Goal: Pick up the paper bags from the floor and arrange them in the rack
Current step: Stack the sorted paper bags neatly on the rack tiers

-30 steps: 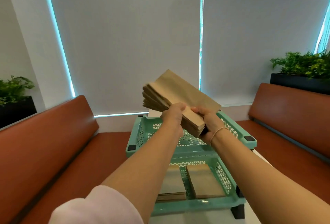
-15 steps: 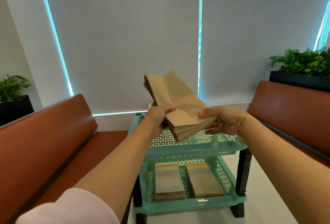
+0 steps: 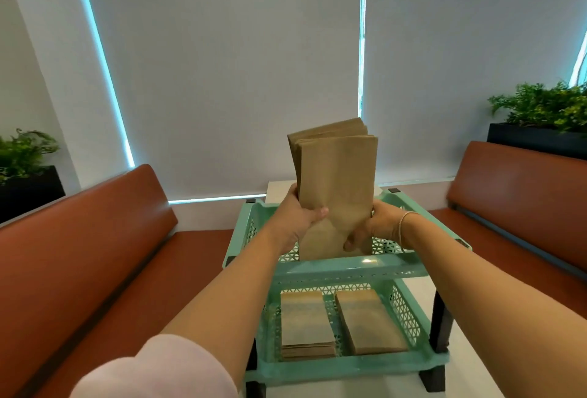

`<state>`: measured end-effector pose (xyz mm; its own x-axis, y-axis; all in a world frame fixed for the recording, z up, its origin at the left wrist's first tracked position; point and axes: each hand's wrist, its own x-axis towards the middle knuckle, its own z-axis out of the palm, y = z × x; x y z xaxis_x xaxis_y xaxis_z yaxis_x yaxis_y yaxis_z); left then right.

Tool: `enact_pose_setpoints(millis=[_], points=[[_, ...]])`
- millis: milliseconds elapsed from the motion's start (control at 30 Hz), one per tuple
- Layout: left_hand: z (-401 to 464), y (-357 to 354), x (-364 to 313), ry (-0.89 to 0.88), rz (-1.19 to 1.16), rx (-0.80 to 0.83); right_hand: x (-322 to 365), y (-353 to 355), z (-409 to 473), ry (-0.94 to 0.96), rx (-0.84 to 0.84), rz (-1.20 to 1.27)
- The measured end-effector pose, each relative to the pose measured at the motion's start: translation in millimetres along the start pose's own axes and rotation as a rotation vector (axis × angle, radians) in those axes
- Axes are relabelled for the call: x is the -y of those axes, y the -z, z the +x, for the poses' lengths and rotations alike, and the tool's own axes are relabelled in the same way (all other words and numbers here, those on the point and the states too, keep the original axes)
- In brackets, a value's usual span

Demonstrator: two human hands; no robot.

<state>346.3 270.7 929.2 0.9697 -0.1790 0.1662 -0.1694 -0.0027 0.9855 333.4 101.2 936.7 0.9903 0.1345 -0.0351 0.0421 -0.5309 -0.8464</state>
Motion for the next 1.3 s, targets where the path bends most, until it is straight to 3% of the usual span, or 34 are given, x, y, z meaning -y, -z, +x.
enact_pose_setpoints(millis=[233,433,600,733,900,1167,1300], points=[[13,8,15,0.136,-0.018,0.039,9,5,-2,0.096,-0.110,0.124],[10,6,23,0.179,0.045,0.052,-3,-4,-2,0.066,-0.004,0.132],[13,12,21,0.203,0.143,0.126,-1,-2,2,0.114,0.084,-0.109],[12,13,18,0.175,0.224,0.135,1,-2,1,0.148,0.060,-0.231],[16,18,10,0.160,0.309,0.124,-4,1,9,0.125,0.011,-0.159],[4,18,17,0.230,0.528,0.201,-6,-3,5,0.165,0.147,-0.145],[2,15,17,0.192,0.517,0.181,-5,3,0,0.109,0.095,0.028]])
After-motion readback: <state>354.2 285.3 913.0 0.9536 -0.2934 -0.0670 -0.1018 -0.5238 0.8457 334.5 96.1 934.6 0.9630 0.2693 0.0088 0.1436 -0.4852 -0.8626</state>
